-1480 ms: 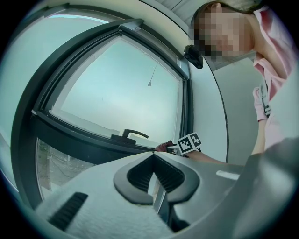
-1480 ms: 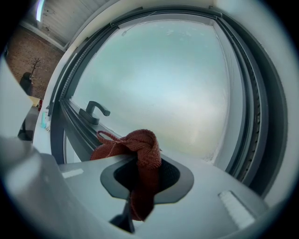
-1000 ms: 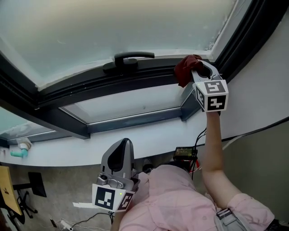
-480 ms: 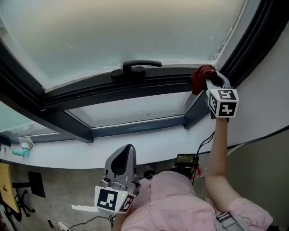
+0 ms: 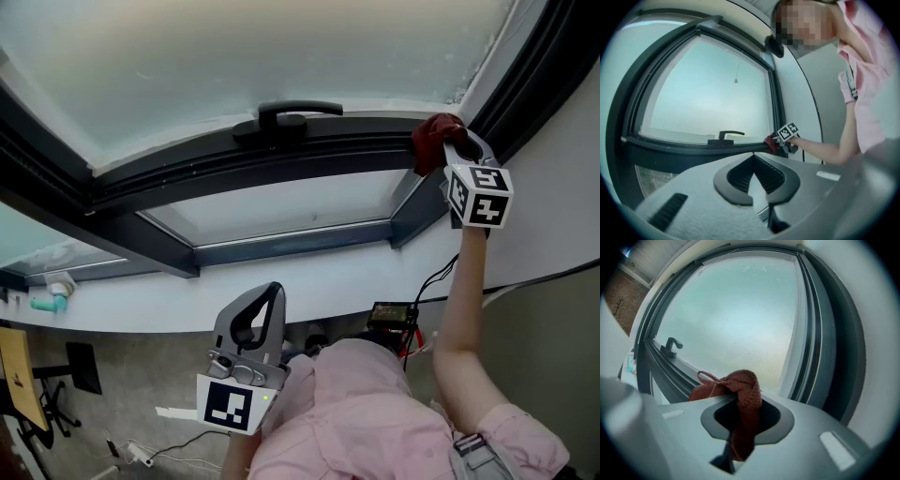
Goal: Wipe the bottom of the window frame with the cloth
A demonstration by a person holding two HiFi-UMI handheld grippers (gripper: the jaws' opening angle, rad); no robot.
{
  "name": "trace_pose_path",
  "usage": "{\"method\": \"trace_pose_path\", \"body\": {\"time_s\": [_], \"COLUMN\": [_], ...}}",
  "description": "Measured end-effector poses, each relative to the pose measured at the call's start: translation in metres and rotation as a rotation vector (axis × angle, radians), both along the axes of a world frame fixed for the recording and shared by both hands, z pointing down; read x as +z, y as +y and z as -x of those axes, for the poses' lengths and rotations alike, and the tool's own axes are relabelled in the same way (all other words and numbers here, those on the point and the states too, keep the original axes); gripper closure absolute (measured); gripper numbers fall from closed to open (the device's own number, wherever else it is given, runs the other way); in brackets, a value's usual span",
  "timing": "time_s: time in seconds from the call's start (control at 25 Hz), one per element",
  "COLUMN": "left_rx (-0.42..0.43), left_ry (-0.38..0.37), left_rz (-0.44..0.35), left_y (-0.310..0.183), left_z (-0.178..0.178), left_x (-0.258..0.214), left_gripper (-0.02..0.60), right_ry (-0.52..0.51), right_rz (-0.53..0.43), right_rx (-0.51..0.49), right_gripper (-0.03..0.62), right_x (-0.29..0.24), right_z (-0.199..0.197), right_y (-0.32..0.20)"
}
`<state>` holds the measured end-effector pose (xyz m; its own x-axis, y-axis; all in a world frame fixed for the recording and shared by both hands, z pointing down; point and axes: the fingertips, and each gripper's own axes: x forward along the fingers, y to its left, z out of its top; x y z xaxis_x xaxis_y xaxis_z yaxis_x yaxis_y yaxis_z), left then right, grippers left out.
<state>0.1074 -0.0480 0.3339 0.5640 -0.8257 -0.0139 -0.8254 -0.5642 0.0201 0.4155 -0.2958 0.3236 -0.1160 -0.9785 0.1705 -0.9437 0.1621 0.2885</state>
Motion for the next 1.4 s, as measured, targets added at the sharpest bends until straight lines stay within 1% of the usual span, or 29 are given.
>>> {"method": "trace_pose_path", "body": {"time_s": [0.08,0.2,0.24,0.32,0.36,0.4,0.44,0.52,0.56,0.64,0.68,0.76,0.8,0.84,1.04,1.16,1.28,1.4], "left_rx": [0.02,0.09,0.125,0.204,0.225,0.227,0.217,0.182,0.166,0.129,0.101,0.048,0.041,0.046,0.106,0.112,0.107,0.126], "left_ry": [-0.074,-0.137,-0.185,-0.331,-0.386,-0.411,-0.409,-0.368,-0.348,-0.31,-0.27,-0.168,-0.141,-0.131,-0.128,-0.099,-0.097,-0.074], "left_rz": [0.026,0.036,0.038,0.038,0.029,0.014,-0.001,-0.016,-0.011,0.027,0.056,0.102,0.11,0.11,0.115,0.121,0.13,0.127], "left_y": [0.0,0.005,0.006,0.009,0.01,0.009,0.009,0.007,0.005,0.002,0.0,-0.002,-0.001,0.0,0.006,0.006,0.006,0.009], "left_z": [-0.005,-0.01,-0.013,-0.02,-0.023,-0.024,-0.024,-0.018,-0.014,-0.006,-0.002,0.002,0.003,0.001,-0.01,-0.011,-0.011,-0.014], "left_x": [0.006,0.01,0.014,0.024,0.027,0.027,0.025,0.021,0.021,0.024,0.026,0.027,0.026,0.026,0.029,0.029,0.031,0.032], "left_gripper": [0.586,0.581,0.581,0.581,0.581,0.582,0.581,0.581,0.582,0.582,0.582,0.581,0.581,0.581,0.581,0.581,0.581,0.581], "right_ry": [0.005,0.008,0.008,0.007,0.007,0.006,0.007,0.009,0.011,0.013,0.015,0.016,0.015,0.014,0.015,0.003,0.005,0.015], "right_rz": [-0.005,-0.014,-0.016,-0.017,-0.017,-0.016,-0.015,-0.012,-0.01,-0.012,-0.015,-0.018,-0.015,-0.011,-0.007,-0.008,-0.017,-0.03], "right_rx": [0.005,0.008,0.008,0.01,0.012,0.014,0.016,0.019,0.021,0.022,0.022,0.019,0.016,0.013,0.039,0.045,0.05,0.053], "right_gripper": [0.526,0.526,0.526,0.526,0.526,0.526,0.526,0.526,0.526,0.526,0.526,0.526,0.526,0.526,0.526,0.526,0.526,0.526], "right_x": [0.0,0.0,0.0,0.0,0.0,0.0,0.0,0.001,0.001,0.0,-0.001,-0.002,-0.001,-0.001,0.0,0.0,-0.001,-0.001], "right_z": [-0.001,0.0,0.001,0.0,0.0,0.0,0.0,-0.001,-0.001,0.0,0.001,0.002,0.003,0.003,-0.011,-0.017,-0.017,-0.017], "right_y": [0.001,0.001,0.001,0.001,0.002,0.002,0.003,0.003,0.003,0.003,0.002,0.001,0.001,0.0,0.0,-0.001,-0.002,-0.002]}}
